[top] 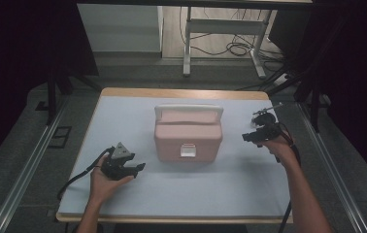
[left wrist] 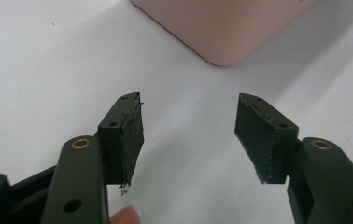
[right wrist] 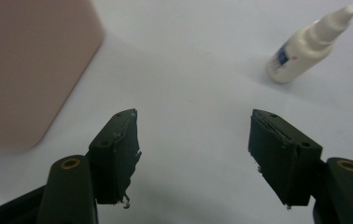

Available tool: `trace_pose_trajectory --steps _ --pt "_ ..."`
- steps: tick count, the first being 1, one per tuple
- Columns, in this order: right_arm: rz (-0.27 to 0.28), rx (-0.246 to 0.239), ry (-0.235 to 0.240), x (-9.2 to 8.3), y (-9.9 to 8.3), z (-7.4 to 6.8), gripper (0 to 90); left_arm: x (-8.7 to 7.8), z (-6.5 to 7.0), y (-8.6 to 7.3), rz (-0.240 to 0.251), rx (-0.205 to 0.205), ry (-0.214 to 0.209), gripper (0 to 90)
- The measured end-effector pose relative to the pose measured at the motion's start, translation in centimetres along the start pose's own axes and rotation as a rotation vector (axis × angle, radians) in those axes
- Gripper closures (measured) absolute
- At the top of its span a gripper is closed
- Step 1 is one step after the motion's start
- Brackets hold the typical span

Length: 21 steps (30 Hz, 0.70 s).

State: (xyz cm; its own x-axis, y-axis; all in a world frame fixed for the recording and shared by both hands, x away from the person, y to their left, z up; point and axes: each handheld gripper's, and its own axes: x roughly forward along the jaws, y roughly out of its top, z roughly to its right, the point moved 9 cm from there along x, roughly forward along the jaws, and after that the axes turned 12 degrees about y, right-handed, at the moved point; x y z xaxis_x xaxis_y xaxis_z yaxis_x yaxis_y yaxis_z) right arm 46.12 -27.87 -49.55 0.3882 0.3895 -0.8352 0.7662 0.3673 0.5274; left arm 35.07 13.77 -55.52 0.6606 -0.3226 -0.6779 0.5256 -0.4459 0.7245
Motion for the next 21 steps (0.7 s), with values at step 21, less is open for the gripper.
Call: trace_pose_trajectory --steps 21 --pt "-0.091 0.149 -0.080 2.2 3.8 6.3 40.8 0.4 0.6 -0.4 -0.016 0.003 -0.008 41.9"
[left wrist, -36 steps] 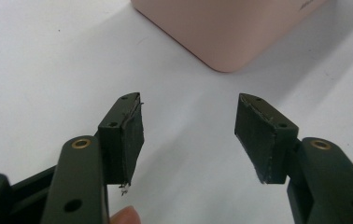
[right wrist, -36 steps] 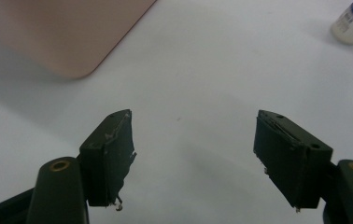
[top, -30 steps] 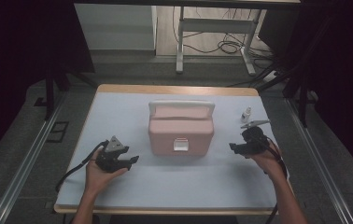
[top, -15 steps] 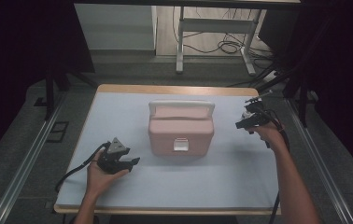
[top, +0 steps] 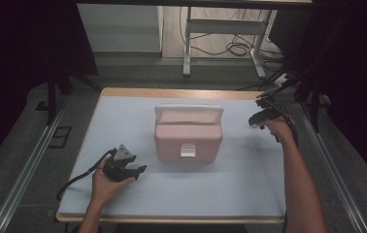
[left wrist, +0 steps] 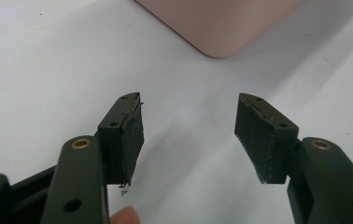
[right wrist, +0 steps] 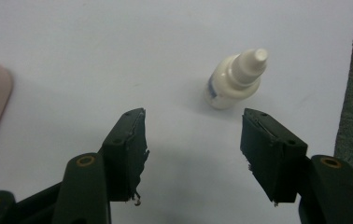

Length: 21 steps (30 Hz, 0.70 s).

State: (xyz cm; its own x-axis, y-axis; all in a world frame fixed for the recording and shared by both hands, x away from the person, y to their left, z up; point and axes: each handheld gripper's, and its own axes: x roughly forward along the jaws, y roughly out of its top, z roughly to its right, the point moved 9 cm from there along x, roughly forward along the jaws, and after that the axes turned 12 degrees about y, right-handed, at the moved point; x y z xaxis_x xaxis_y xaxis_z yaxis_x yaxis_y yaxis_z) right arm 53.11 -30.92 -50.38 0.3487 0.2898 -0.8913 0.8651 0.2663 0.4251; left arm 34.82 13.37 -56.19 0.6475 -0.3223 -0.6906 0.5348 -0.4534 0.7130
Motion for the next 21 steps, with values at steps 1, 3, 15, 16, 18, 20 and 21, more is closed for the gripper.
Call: trace_pose_trajectory --steps 1,3,15,16,18,20,21 --pt "-0.002 0.006 -0.003 0.1 0.1 0.2 41.0 0.0 0.0 0.0 0.000 0.000 0.000 41.9" --pt "0.006 0.026 0.002 0.3 0.6 0.7 41.5 0.1 0.1 0.0 -0.001 0.000 -0.003 41.9" --pt "-0.004 0.099 -0.022 2.4 1.8 3.5 41.8 0.2 0.2 0.0 -0.003 -0.001 -0.012 41.9" --pt "-0.003 0.103 -0.017 2.7 1.8 3.6 41.8 0.2 0.2 0.0 -0.003 -0.001 -0.011 41.9" --pt "-0.009 0.106 -0.005 3.2 1.9 3.8 41.8 0.3 0.2 0.0 -0.002 -0.003 -0.012 41.9" --pt "-0.006 0.107 -0.001 3.6 1.9 3.8 42.6 0.3 0.3 0.0 -0.004 -0.001 -0.013 41.9" --pt "-0.006 0.106 0.003 3.8 2.0 3.8 43.1 0.4 0.2 0.0 -0.007 0.003 -0.014 41.9"
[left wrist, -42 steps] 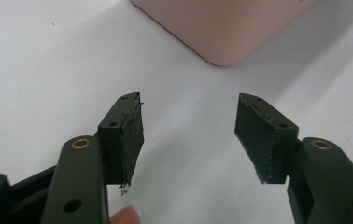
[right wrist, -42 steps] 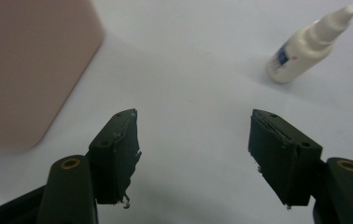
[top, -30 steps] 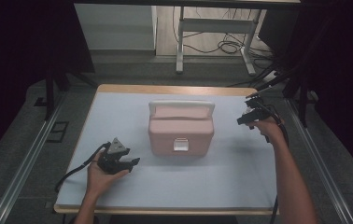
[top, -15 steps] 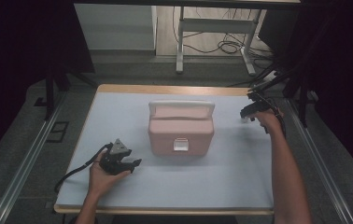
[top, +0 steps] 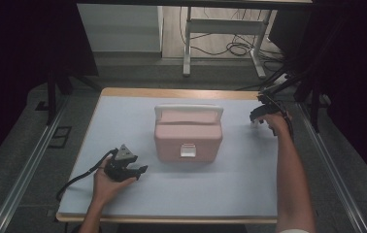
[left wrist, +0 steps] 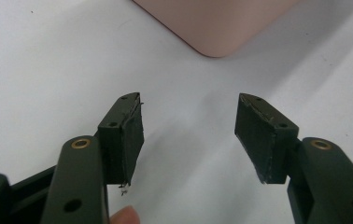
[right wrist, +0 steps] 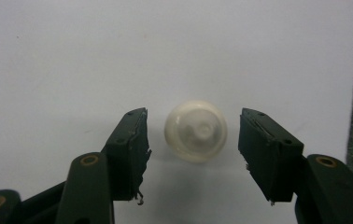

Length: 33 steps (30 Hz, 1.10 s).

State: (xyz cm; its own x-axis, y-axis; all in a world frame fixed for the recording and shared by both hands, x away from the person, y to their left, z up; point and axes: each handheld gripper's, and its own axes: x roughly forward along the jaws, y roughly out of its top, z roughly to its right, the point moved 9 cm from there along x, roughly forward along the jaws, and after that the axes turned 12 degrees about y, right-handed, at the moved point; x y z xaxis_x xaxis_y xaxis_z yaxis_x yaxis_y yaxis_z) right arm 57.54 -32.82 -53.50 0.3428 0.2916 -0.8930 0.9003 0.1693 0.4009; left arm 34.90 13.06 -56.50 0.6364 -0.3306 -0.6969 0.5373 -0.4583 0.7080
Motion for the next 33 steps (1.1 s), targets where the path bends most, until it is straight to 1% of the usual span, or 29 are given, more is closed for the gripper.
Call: trace_pose_trajectory --steps 3,6,8,10,16,18,21,25,26,27,29,33 --pt "0.003 0.005 -0.001 0.6 0.2 0.2 46.3 0.1 0.0 -0.1 -0.003 0.005 0.002 41.9" --pt "-0.004 0.005 0.010 1.1 0.2 0.3 50.1 0.1 0.0 -0.1 -0.004 0.006 0.001 41.8" --pt "-0.005 0.004 0.013 1.4 0.2 0.3 54.3 0.1 0.0 -0.1 -0.004 0.006 0.001 41.9" --pt "-0.010 -0.005 0.003 1.5 0.2 0.4 58.6 0.1 0.0 -0.1 -0.005 0.006 0.001 41.8" --pt "-0.019 -0.019 0.005 1.3 0.1 0.3 59.8 0.1 0.0 -0.1 -0.002 0.006 -0.002 41.8" --pt "-0.021 -0.036 0.003 1.0 0.0 0.0 59.9 0.1 0.0 0.0 0.000 0.005 -0.002 41.9" --pt "-0.017 -0.063 0.011 0.3 0.0 -0.6 59.9 0.1 -0.1 0.0 0.001 0.005 -0.001 41.9" --pt "-0.013 -0.104 0.022 -0.6 -0.2 -1.9 59.9 0.1 0.0 0.1 0.003 0.000 -0.003 41.8" --pt "-0.013 -0.104 0.022 -0.6 -0.2 -1.9 59.9 0.1 0.0 0.1 0.003 0.000 -0.003 41.9" --pt "-0.013 -0.134 0.032 -1.0 -0.4 -2.7 60.0 0.1 0.0 0.1 0.004 -0.001 -0.006 41.9" --pt "-0.008 -0.146 0.047 -1.3 -0.7 -3.5 60.0 0.1 -0.1 0.1 0.007 -0.002 -0.008 41.9" --pt "-0.010 -0.176 0.061 -1.8 -1.7 -4.5 60.0 0.2 0.0 0.1 0.006 0.006 -0.018 41.9"
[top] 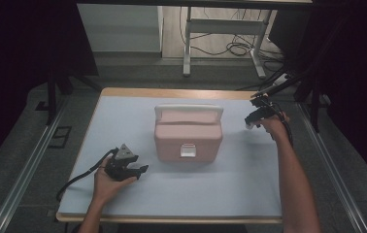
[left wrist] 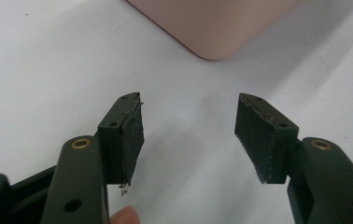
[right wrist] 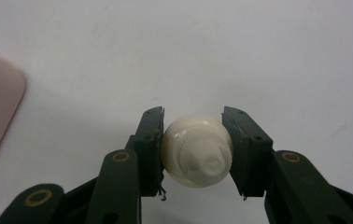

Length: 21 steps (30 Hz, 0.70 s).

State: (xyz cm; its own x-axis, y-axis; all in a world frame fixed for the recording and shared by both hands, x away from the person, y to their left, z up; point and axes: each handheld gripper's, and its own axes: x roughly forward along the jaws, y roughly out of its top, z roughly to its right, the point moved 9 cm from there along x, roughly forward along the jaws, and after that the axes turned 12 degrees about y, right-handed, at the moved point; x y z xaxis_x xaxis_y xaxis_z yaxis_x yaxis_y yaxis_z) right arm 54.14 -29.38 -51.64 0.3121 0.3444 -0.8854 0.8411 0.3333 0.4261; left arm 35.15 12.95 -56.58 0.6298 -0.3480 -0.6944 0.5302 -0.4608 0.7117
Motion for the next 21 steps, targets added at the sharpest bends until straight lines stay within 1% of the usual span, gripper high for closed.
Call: trace_pose_trajectory --steps 1,2,7,9,13,16,21 --pt "0.000 0.000 0.000 0.0 0.0 0.0 60.0 0.0 0.0 0.0 0.000 0.000 0.000 41.9" --pt "0.012 -0.010 0.010 -0.4 -0.5 -0.7 60.0 0.1 0.0 0.0 0.001 0.000 -0.003 41.9" --pt "0.023 -0.039 0.019 -1.2 -2.0 -2.1 60.0 0.2 -0.1 0.2 0.004 -0.004 -0.011 41.9" --pt "0.020 -0.061 0.020 -1.6 -2.6 -2.6 60.0 0.3 -0.1 0.2 0.002 -0.005 -0.013 41.9" --pt "0.026 -0.088 0.029 -2.1 -3.8 -3.7 60.0 0.3 -0.1 0.2 -0.002 -0.006 -0.006 41.9" --pt "0.023 -0.108 0.043 -2.2 -4.4 -4.7 60.0 0.2 -0.1 0.2 0.000 -0.009 -0.007 41.9" --pt "0.000 -0.163 0.057 -1.8 -5.1 -6.5 60.0 -0.3 -0.2 0.3 0.011 -0.016 -0.002 41.9"
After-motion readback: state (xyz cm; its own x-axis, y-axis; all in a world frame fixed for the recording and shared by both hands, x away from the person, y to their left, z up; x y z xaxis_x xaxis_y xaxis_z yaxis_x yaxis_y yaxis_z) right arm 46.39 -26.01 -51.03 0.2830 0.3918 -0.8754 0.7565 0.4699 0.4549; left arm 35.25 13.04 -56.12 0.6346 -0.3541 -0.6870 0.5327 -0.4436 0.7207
